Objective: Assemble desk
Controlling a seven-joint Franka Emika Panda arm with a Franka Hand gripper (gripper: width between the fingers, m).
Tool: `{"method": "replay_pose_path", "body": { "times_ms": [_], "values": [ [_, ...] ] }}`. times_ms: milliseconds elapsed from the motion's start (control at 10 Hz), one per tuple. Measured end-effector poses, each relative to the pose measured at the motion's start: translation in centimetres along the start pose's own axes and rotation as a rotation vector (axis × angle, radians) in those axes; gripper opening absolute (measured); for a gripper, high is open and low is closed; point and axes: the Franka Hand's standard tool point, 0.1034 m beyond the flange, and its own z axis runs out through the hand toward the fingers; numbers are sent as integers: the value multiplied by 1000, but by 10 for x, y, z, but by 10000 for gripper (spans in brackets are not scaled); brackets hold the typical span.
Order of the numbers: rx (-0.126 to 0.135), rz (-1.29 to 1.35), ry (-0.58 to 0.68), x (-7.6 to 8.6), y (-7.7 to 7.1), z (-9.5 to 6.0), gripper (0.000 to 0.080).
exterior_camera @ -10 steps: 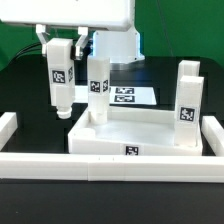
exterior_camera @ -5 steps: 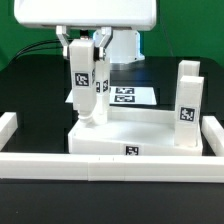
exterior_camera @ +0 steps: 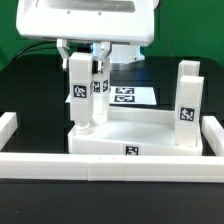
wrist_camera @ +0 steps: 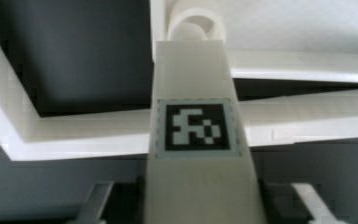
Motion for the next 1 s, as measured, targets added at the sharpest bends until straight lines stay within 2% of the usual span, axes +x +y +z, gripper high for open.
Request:
{"method": "replay_pose_path", "body": {
  "times_ms": [400, 800, 1000],
  "values": [
    [2, -3, 3, 3, -3, 1, 289],
    [6, -14, -10, -3, -11, 7, 289],
    [2, -16, -14, -5, -8, 10, 289]
  ]
}}
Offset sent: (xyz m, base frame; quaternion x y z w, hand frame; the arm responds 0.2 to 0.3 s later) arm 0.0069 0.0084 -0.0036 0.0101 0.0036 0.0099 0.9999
